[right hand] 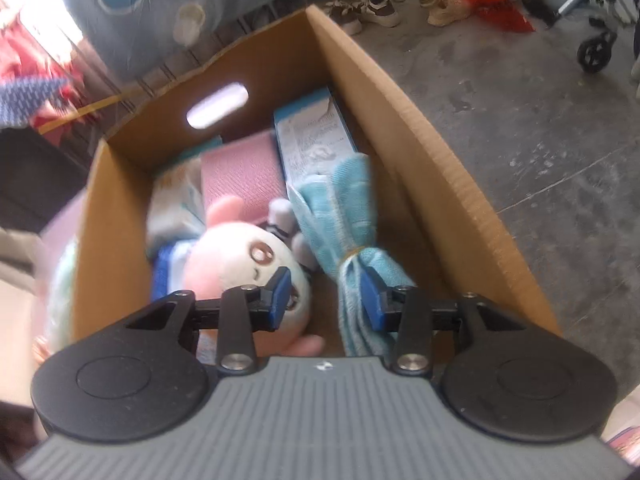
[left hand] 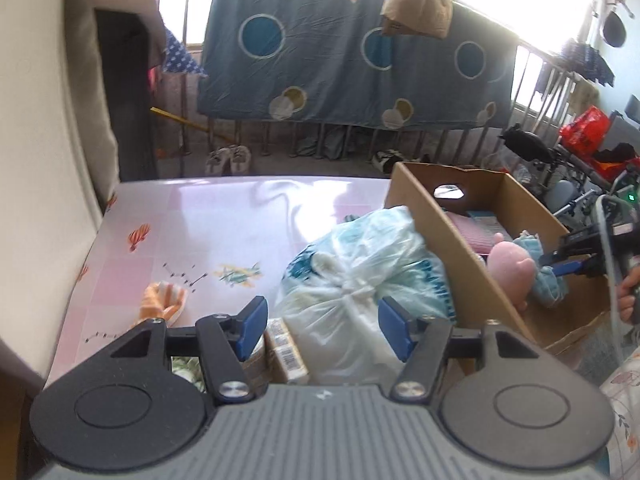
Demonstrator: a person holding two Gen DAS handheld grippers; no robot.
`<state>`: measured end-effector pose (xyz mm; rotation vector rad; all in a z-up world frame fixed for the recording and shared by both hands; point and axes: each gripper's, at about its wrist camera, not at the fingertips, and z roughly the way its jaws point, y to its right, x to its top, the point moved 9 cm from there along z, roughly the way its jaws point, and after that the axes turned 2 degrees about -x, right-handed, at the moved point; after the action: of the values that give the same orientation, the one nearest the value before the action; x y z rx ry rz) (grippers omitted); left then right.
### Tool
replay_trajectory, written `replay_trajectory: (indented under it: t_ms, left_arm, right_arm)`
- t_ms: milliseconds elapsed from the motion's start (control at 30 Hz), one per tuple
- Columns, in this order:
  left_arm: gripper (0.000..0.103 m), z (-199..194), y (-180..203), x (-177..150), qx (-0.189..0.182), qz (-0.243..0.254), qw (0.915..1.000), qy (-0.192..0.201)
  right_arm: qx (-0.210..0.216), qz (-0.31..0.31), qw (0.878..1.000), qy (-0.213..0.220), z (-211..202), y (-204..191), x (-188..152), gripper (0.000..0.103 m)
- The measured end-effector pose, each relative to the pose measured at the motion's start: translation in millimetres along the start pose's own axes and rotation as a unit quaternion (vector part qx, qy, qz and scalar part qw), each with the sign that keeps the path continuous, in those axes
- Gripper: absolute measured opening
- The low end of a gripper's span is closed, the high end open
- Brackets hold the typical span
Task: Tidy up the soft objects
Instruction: 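Move the right tool back over the table to the white yogurt cup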
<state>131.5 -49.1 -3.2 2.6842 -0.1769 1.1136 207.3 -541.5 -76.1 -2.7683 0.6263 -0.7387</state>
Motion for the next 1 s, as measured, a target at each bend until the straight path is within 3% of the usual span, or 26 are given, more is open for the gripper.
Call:
replay_trajectory:
  t_ms: [133,300,400,533,800,1000]
  left_arm:
    - [0.067,-4,-21,-13,0.016,-0.018,0.9997,-0.002]
    - [0.070,-14,-45,-33,0.042,-0.030,0.9986,-0.008]
    - [0.071,-23,-61,-46,0.061,-0.034,0.9975,-0.009]
    - [0.071,-32,-77,-60,0.080,-0.043,0.9958,-0.009]
    - [0.071,-40,-94,-88,0.103,-0.050,0.9934,-0.011]
    - [0.071,-38,-96,-101,0.104,-0.049,0.9933,-0.007]
  right_arm:
    - [0.035,0.029,0.999,0.009,-11,0,-6,0.043]
    - [0.090,0.046,0.994,0.034,-50,-15,-18,0.061]
    - [0.125,0.036,0.990,0.054,-78,-36,-28,0.073]
    - [0.183,0.010,0.981,0.065,-108,-79,-46,0.076]
    - [0.309,-0.045,0.950,0.022,-123,-192,-100,0.076]
    - [0.356,-0.080,0.930,-0.030,-108,-271,-156,0.076]
